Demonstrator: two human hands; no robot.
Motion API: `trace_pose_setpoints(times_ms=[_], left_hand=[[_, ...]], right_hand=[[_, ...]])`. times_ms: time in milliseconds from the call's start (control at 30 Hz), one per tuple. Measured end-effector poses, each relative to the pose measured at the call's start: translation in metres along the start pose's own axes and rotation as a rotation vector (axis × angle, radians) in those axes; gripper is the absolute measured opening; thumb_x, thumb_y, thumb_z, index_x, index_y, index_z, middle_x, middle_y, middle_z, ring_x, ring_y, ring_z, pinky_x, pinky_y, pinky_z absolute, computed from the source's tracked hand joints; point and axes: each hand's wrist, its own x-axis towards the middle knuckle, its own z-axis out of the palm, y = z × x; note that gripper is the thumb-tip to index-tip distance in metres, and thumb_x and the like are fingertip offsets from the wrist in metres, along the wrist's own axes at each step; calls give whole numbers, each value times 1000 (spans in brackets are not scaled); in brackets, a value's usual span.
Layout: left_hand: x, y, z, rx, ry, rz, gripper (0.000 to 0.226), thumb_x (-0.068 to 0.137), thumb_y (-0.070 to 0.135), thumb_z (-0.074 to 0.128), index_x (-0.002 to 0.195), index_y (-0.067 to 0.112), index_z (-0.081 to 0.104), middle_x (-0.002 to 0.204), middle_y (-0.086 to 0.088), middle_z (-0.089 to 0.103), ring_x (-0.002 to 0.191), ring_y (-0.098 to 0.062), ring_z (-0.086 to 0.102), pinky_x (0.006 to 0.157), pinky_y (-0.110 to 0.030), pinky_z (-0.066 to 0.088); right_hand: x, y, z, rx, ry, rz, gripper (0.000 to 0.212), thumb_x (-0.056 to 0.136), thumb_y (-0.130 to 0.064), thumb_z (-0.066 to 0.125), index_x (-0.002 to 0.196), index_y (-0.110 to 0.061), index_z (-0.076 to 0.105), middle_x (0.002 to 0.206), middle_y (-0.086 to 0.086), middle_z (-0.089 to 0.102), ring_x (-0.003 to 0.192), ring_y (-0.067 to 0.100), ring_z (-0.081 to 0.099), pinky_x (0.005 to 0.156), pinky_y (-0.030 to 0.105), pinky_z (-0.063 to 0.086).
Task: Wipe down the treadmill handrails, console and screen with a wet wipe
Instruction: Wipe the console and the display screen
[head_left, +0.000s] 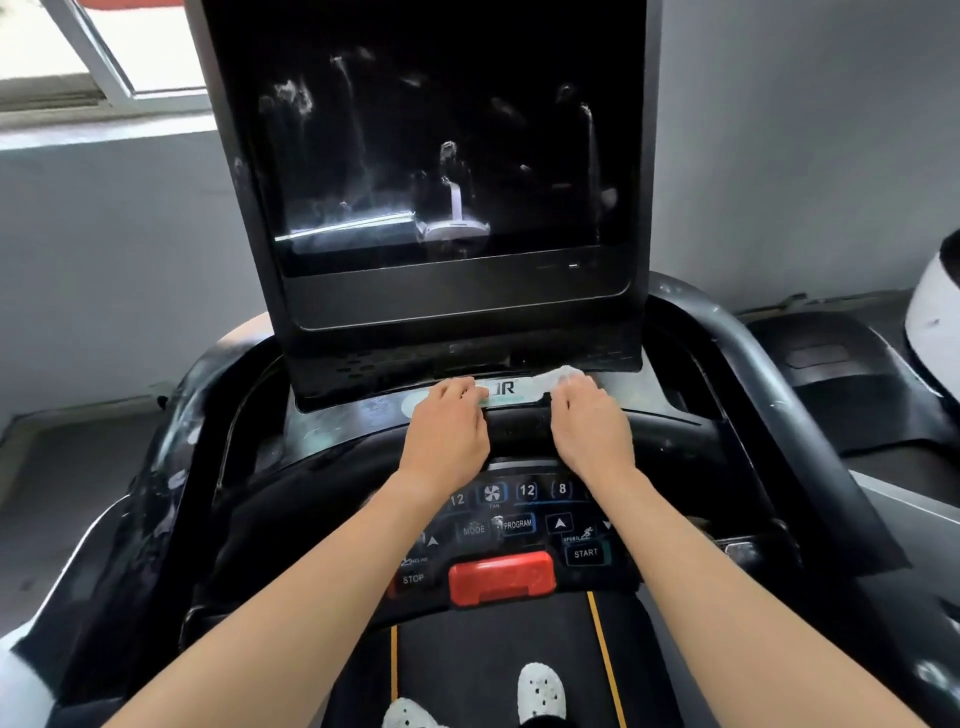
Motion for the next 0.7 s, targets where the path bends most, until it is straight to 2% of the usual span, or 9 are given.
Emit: trace_pose_setpoints(times_ms=[100,167,233,267,367,400,500,633,700], left_hand=[[2,5,0,20,19,-14,30,102,15,47,122,10,68,131,-3,63,124,-26,52,102,-36,45],[3,7,1,21,17,-25,28,101,15,47,119,10,68,127,-3,64,120,-26,53,98,-37,47],[3,7,1,28,17,-34,28,100,14,48,119,10,68,126,-2,64,117,-27,54,95,-38,48],[2,7,1,29,15,-32,28,99,14,48,119,11,68,127,-2,64,116,-27,54,95,-39,48],[0,6,1,12,10,-30,29,98,12,49,118,12,69,129,-2,63,116,-27,54,95,-40,49],[0,6,1,11,10,-30,29,98,12,49,118,12,69,129,-2,63,117,-26,54,96,-40,49],[1,9,2,26,12,-50,28,97,14,49,117,12,69,128,-1,63,116,-26,54,95,-41,50],[3,18,3,58,20,-70,22,96,16,50,109,10,66,119,-5,64,110,-30,56,86,-44,51],[3,21,4,80,26,-71,20,95,16,50,106,9,65,115,-8,64,107,-31,56,84,-45,51]], right_hand=[[0,-15,7,56,-122,-202,30,109,-33,28,115,-18,55,114,0,57,98,24,58,78,38,44],[4,-12,7,19,-205,-287,36,110,-33,28,129,-18,54,129,-1,55,110,23,57,92,38,46],[8,-1,1,-49,-207,-331,38,109,-31,29,132,-18,56,139,-2,54,122,21,54,107,40,40],[8,7,-2,-67,-169,-306,37,109,-31,30,128,-19,59,138,-3,56,121,22,55,107,40,40],[7,27,-12,-31,-26,-80,31,107,-32,39,102,-14,64,117,1,63,95,25,53,87,40,41],[7,30,-15,-9,-14,-1,31,107,-33,41,99,-12,63,113,2,63,93,26,52,84,40,40],[12,19,-9,79,-3,82,35,105,-37,42,104,-10,64,117,6,62,103,31,56,90,43,44],[14,-17,14,43,-100,-205,35,106,-36,41,121,-14,63,132,3,59,123,22,51,107,43,40],[16,-22,14,21,-134,-282,35,106,-35,41,127,-15,61,136,2,59,128,21,49,113,43,36]])
